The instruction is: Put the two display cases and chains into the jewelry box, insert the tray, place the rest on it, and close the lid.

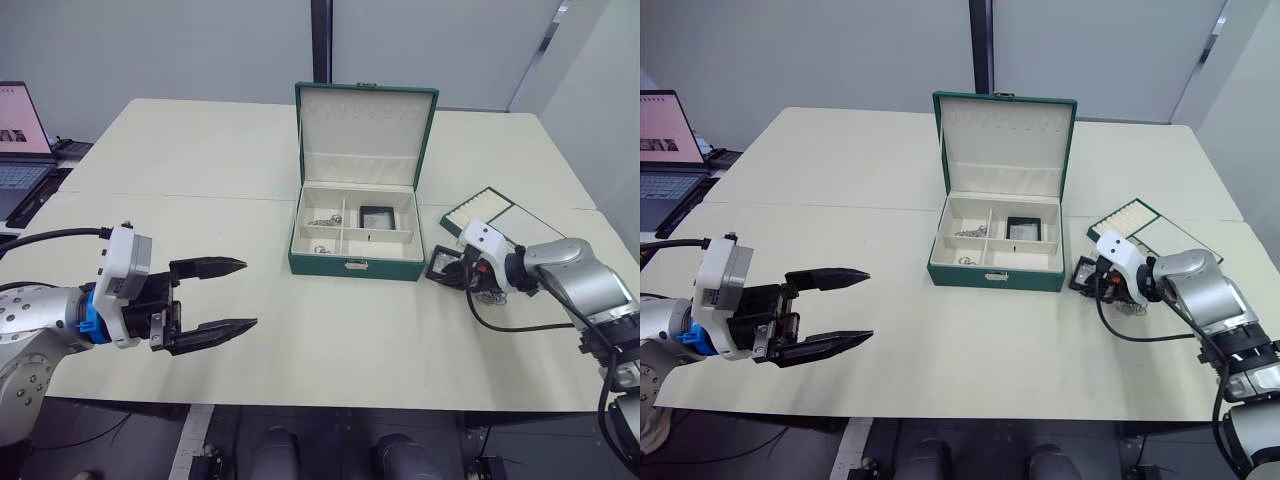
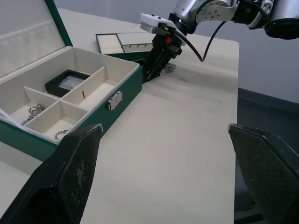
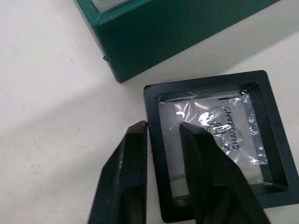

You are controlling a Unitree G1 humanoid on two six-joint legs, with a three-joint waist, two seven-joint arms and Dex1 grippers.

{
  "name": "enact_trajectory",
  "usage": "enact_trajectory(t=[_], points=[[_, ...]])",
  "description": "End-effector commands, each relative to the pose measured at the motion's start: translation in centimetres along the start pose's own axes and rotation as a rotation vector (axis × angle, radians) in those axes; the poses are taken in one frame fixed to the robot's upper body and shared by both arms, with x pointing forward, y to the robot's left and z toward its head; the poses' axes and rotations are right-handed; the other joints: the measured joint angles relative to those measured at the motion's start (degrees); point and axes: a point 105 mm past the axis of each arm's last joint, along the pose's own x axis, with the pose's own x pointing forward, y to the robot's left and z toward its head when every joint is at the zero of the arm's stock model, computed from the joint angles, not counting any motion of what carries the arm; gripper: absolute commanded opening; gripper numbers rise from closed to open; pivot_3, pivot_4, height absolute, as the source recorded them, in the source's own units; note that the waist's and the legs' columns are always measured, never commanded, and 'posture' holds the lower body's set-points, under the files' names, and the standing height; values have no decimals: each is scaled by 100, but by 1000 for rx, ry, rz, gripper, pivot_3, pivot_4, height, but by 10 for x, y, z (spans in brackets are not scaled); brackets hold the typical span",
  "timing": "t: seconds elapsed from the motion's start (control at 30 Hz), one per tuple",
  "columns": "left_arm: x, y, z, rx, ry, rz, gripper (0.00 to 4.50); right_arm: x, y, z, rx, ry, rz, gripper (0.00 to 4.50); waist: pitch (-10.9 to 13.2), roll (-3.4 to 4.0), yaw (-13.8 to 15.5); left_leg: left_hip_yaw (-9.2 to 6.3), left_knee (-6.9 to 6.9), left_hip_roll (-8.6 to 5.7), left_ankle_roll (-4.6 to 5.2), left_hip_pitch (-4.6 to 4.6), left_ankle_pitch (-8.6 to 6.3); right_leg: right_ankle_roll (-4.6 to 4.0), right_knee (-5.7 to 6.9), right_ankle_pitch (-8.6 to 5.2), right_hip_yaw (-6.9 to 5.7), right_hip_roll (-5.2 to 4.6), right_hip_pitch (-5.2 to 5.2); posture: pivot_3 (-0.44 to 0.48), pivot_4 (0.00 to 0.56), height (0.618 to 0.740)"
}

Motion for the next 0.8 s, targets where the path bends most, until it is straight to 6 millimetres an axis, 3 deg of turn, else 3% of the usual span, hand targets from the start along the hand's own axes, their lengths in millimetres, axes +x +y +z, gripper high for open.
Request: enact_trajectory(t=[0.03, 0.07, 0.33, 0.6, 0.8], points=[[-3, 2, 8, 49, -11, 21, 4500, -8, -5, 13, -29, -36, -27, 226, 0, 0, 0, -1, 0, 0, 0, 0, 0, 0, 0, 0, 0, 0, 0, 0, 150, 740], [-3, 2, 8, 48, -12, 21, 4500, -9, -5, 13, -31, -36, -29, 39, 0, 0, 0, 0, 0, 0, 0, 0, 0, 0, 0, 0, 0, 0, 0, 0, 150, 740], [-3, 2, 7, 46, -16, 21, 4500, -17, -5, 20, -48, -54, -43, 33, 0, 1, 0, -1, 0, 0, 0, 0, 0, 0, 0, 0, 0, 0, 1, 0, 150, 740], [-3, 5, 5, 48, -24, 25, 4500, -53, -13, 36, -99, -58, -108, 33, 6, 10, 1, 1, -1, -1, 0, 0, 0, 0, 0, 0, 1, -1, 0, 0, 150, 740], [-2, 11, 3, 50, -35, 27, 4500, -74, -14, 64, -191, -64, -111, 33, 15, 24, -11, 6, -1, 0, 1, 0, 0, 0, 1, 0, 5, 0, -5, 0, 150, 740]])
